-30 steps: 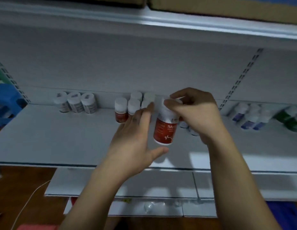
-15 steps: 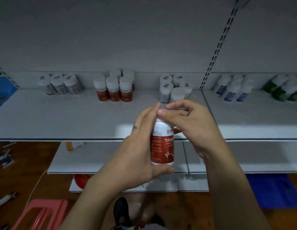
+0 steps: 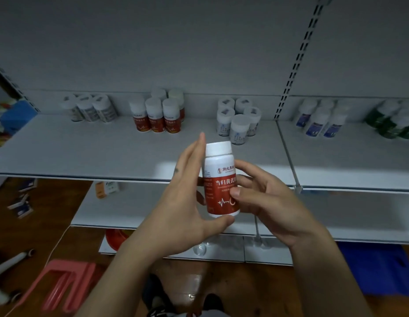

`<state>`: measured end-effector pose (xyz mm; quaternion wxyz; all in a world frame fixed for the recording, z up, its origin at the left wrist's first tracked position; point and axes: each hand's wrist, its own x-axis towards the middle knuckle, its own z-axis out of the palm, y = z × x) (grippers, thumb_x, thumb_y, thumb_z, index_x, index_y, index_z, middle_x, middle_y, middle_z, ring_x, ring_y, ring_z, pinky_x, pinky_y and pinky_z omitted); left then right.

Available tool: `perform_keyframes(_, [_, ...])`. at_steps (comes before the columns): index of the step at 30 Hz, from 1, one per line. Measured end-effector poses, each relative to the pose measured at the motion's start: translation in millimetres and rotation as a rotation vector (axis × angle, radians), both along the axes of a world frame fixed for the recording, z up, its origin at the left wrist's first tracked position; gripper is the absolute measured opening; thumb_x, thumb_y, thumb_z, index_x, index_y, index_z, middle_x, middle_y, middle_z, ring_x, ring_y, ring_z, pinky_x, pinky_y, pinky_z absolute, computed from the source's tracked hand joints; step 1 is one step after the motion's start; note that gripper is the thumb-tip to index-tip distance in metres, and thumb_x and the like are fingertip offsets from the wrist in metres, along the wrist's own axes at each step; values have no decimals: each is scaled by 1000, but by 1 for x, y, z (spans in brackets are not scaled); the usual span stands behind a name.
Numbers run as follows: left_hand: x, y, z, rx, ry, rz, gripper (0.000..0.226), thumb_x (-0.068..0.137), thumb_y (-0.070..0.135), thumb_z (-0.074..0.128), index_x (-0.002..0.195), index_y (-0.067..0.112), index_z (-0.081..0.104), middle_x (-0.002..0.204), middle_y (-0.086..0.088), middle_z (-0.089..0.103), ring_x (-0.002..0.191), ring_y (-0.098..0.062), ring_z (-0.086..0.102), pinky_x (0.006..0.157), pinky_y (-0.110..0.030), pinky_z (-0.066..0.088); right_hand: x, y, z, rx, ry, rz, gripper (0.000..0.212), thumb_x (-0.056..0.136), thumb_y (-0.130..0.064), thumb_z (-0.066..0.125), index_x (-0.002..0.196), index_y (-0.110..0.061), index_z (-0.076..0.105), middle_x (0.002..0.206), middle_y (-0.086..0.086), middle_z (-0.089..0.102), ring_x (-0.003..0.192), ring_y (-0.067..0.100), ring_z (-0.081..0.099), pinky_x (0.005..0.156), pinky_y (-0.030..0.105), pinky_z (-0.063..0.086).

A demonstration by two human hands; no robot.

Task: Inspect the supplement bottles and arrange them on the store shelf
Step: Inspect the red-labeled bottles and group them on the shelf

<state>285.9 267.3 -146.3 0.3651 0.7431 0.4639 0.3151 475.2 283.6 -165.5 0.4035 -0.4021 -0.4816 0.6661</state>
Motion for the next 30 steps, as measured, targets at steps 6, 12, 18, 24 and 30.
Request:
perform_keyframes(6, [3, 6, 1, 13, -15, -56, 125, 72, 25, 84, 149, 50, -12, 152, 31, 2, 117, -2, 51, 82, -11, 48, 0, 5, 1, 41, -38, -43, 68, 75, -14, 70, 138, -28, 51, 117, 13, 69, 107, 37, 67, 92, 56, 50])
perform_keyframes(12, [-3, 10, -1, -40, 18, -51, 124, 76, 24, 81, 148, 48, -17, 152, 33, -7, 118, 14, 40, 83, -4, 43, -9, 7, 3, 30, -12, -68, 63, 72, -12, 71, 131, -27, 56, 106, 9, 73, 94, 27, 71, 72, 33, 57])
perform_keyframes(18, [-2, 16, 3, -127, -46, -50, 126, 75, 33, 82, 146, 50, -21, 150, 29, 9, 117, 12, 48, 86, -6, 44, -14, 7, 6, 29, -15, -139, 74, 65, -11, 87, 131, -27, 57, 103, 11, 73, 88, 29, 73, 67, 33, 55])
perform_keyframes(24, [-4, 19, 4, -152, -87, -1, 126, 71, 35, 84, 143, 59, -16, 145, 21, 32, 115, 0, 54, 87, -14, 50, -19, 7, 12, 46, -16, -170, 76, 58, -19, 81, 130, -27, 58, 101, 11, 73, 83, 30, 74, 66, 32, 56])
perform_keyframes(30, [-2, 18, 3, -147, -110, 26, 127, 69, 30, 86, 145, 58, -12, 144, 21, 32, 111, 2, 56, 80, -11, 50, -20, 8, 11, 62, -19, -151, 72, 64, -17, 87, 129, -30, 58, 99, 6, 73, 83, 27, 73, 66, 29, 55])
